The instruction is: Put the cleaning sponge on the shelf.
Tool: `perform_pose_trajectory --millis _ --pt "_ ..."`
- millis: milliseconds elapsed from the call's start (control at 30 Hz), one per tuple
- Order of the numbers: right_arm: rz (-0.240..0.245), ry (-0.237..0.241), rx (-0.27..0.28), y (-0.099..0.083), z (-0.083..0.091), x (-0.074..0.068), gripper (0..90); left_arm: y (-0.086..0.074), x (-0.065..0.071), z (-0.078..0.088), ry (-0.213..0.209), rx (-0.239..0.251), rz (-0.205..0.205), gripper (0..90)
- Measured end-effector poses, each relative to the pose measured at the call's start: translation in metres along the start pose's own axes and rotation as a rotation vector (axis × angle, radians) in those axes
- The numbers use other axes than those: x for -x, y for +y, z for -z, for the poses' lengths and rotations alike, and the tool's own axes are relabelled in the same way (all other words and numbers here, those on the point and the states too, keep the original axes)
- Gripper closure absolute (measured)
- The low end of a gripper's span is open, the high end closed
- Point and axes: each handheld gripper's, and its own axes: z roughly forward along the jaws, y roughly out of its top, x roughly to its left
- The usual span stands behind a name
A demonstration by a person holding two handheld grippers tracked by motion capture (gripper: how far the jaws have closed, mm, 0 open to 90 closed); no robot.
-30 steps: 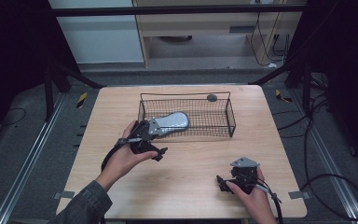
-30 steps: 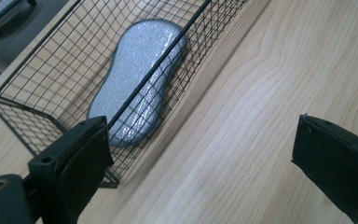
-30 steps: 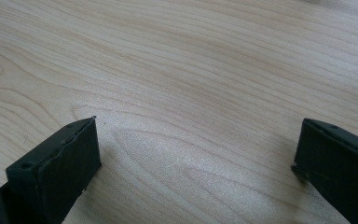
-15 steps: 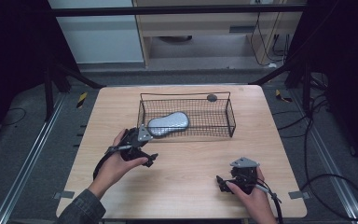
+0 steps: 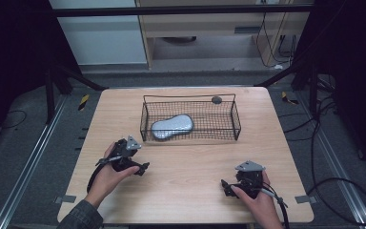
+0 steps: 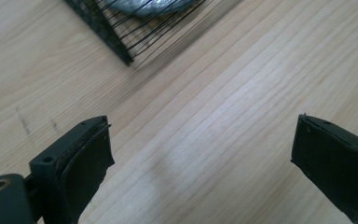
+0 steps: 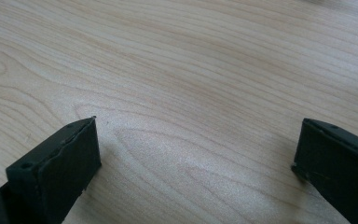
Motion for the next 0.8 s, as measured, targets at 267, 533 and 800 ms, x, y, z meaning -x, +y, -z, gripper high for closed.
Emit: perform_pose_trajectory --millis 267,533,800 --pt "0.003 -0.001 0.0 0.0 0.0 0.0 0.4 -0.021 -0.03 -0.008 0.036 0.002 0.118 4.0" --pt "0.004 -0.001 0.001 0.0 0.0 0.0 0.4 -0.03 -0.041 -0.019 0.036 0.001 0.18 3.5" --pt "0.003 0.0 0.004 0.0 0.0 0.0 0.4 -0.038 -0.046 -0.026 0.034 0.034 0.227 1.4"
